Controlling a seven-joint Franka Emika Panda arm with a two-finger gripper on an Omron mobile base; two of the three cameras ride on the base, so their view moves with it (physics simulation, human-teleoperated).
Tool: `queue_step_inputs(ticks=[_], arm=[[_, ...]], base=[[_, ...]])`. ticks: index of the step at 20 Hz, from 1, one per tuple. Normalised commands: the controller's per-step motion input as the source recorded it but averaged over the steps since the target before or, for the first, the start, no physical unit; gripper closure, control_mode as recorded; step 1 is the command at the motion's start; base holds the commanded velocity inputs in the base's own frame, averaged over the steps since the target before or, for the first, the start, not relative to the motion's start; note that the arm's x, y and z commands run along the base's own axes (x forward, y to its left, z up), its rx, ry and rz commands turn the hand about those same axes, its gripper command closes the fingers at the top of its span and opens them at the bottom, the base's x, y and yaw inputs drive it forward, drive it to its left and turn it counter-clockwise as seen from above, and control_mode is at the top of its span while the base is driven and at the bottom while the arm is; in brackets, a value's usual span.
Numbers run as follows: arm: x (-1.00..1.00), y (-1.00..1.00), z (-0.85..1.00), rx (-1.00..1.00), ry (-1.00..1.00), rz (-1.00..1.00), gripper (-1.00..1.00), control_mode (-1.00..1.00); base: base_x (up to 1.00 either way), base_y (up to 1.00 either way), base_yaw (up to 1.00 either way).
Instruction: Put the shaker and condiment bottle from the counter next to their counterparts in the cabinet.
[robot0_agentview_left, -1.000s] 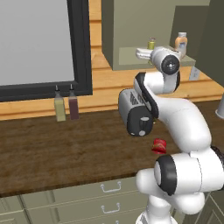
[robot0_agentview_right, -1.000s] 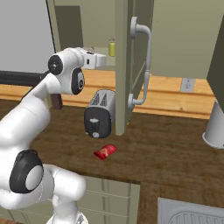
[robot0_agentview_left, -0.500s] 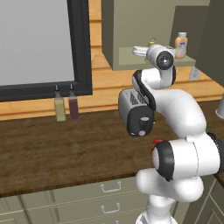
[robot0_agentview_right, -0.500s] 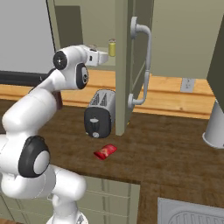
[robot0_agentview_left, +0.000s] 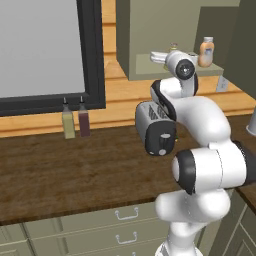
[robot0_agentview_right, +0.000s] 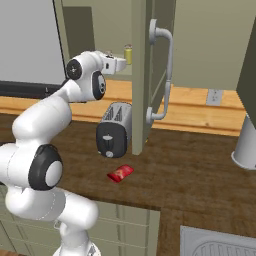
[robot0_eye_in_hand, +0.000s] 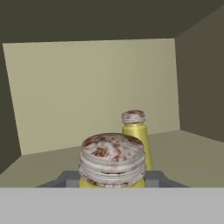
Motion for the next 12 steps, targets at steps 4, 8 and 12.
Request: queue_step_inputs(ticks=[4,8,12], arm=[[0.22,-0.09,-0.01,0.0,-0.05,0.0,1.0,-1.0],[0.18,-0.11,0.0,0.0,-0.04,0.0,1.0,-1.0],[0.16,-0.09,0.0,0.0,-0.03,0.0,1.0,-1.0]], base=[[0.0,0.0,0.0],[0.0,0.0,0.0],[0.0,0.0,0.0]])
